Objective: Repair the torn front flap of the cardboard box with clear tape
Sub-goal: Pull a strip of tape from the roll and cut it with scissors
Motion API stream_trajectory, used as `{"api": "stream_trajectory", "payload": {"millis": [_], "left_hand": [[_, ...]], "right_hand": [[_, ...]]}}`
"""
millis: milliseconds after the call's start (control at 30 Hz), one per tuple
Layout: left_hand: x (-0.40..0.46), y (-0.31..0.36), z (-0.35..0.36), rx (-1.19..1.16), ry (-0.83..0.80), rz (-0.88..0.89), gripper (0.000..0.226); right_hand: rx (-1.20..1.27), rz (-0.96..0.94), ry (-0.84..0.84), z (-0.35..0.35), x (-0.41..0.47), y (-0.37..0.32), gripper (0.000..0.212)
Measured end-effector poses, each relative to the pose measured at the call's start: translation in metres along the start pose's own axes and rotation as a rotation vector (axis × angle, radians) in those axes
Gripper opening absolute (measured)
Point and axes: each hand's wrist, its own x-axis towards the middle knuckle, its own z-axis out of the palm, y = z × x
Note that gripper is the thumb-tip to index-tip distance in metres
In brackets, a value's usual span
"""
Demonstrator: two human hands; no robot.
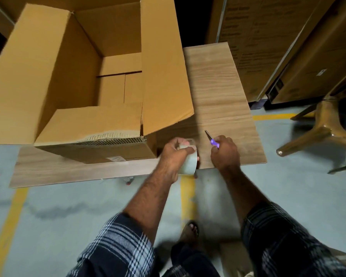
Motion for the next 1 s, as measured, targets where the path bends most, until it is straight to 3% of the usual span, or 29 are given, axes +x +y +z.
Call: {"api": "stream_trajectory", "payload": {"millis": [100,167,267,333,600,800,1000], "left_hand": [[0.004,-0.008,-0.008,0.045,0.0,0.051,0.033],[0.005,-0.011,-0.012,0.058,-0.013,0.068,0.036],[0.005,-0.01,-0.015,0.111,-0.074,0.112,0.036],[0.005,-0.007,-0.017,0.186,-0.098,0.143,0.034],[-0.009,-0.006,-0.03,0.344,-0.19,0.166,0.048],[-0.014,-0.056,-0.053,0.088,-0.202,-0.041,0.029],[0.0,-0.095,-0.045,-0.032,-0.061,-0.214,0.054]], "right_hand": [[-0.142,-0.01,0.075,-0.001,0.003,-0.005,0.033],[0.013,-0.109,0.074,-0.006,0.0,-0.016,0.031],[0.373,-0.21,-0.191,-0.022,-0.016,-0.045,0.026],[0.418,-0.276,-0.27,-0.027,-0.024,-0.054,0.023],[0.34,-0.306,-0.148,-0.037,-0.025,-0.053,0.007],[0.284,-0.278,-0.103,-0.037,-0.011,-0.05,0.011],[0.102,-0.213,-0.091,0.0,0.006,-0.044,0.007]]}}
